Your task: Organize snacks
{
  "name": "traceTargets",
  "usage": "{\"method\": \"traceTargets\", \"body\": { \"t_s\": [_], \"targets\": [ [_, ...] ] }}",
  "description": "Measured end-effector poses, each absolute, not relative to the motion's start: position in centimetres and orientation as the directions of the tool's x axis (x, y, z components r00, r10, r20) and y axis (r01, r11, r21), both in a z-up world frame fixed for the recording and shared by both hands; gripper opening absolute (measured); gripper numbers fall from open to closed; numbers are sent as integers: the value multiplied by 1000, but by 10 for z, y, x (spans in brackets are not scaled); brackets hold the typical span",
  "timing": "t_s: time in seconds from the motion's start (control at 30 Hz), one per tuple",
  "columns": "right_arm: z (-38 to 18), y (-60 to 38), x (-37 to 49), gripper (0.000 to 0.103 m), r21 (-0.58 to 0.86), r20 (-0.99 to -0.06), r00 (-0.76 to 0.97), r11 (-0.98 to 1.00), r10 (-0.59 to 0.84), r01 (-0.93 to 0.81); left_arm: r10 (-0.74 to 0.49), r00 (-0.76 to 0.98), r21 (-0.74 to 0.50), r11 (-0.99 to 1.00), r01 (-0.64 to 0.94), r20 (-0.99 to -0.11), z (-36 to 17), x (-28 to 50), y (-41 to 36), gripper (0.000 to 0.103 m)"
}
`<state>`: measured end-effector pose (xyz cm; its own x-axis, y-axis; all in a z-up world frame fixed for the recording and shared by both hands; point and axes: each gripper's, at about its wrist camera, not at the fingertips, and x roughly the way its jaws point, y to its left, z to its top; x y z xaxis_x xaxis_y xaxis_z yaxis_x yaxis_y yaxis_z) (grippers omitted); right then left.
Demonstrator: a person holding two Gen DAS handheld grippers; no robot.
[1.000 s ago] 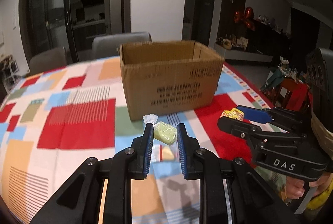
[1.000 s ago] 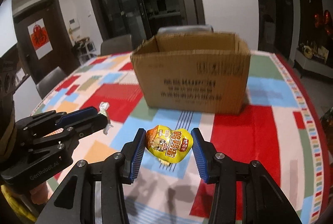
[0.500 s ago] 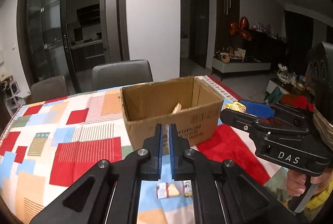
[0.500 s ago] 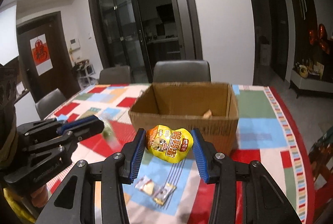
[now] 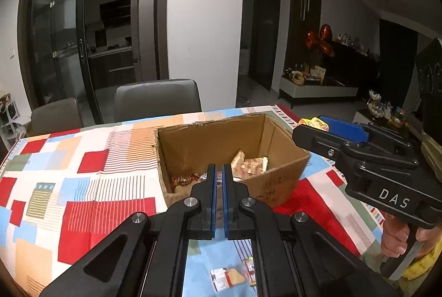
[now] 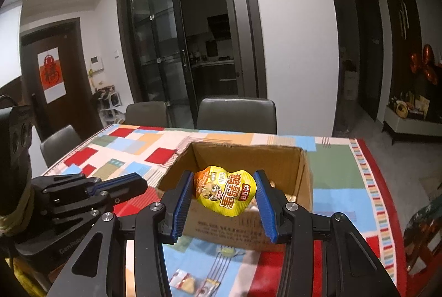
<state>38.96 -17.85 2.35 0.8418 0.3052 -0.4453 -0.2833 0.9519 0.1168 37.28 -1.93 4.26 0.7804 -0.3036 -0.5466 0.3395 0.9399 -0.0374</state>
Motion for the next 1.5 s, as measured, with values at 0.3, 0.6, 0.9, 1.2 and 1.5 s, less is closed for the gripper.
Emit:
{"method": "traceTargets", "body": {
  "t_s": [0.3, 0.6, 0.9, 1.2, 1.5],
  "targets": [
    [22, -176, 428, 46, 95, -464, 842, 961, 274, -260, -269, 793, -15, 950, 312, -546, 42, 408, -18, 7],
    [17, -178, 440, 62, 82, -489, 844, 975, 220, -207, -236, 801, -17, 962, 272, -550, 38, 417, -8, 52],
    [1, -174, 393, 62, 90, -492, 836, 970, 242, -228, -228, 820, 63, 951, 304, -526, 26, 370, -10, 58],
    [-39, -172, 359, 62, 124, -564, 782, 964, 264, -236, -235, 805, 69, 944, 322, -544, -1, 329, -5, 58],
    [-90, -168, 339, 62, 142, -649, 711, 961, 270, -236, -270, 739, 38, 928, 370, -617, -52, 310, -4, 58]
  ]
}}
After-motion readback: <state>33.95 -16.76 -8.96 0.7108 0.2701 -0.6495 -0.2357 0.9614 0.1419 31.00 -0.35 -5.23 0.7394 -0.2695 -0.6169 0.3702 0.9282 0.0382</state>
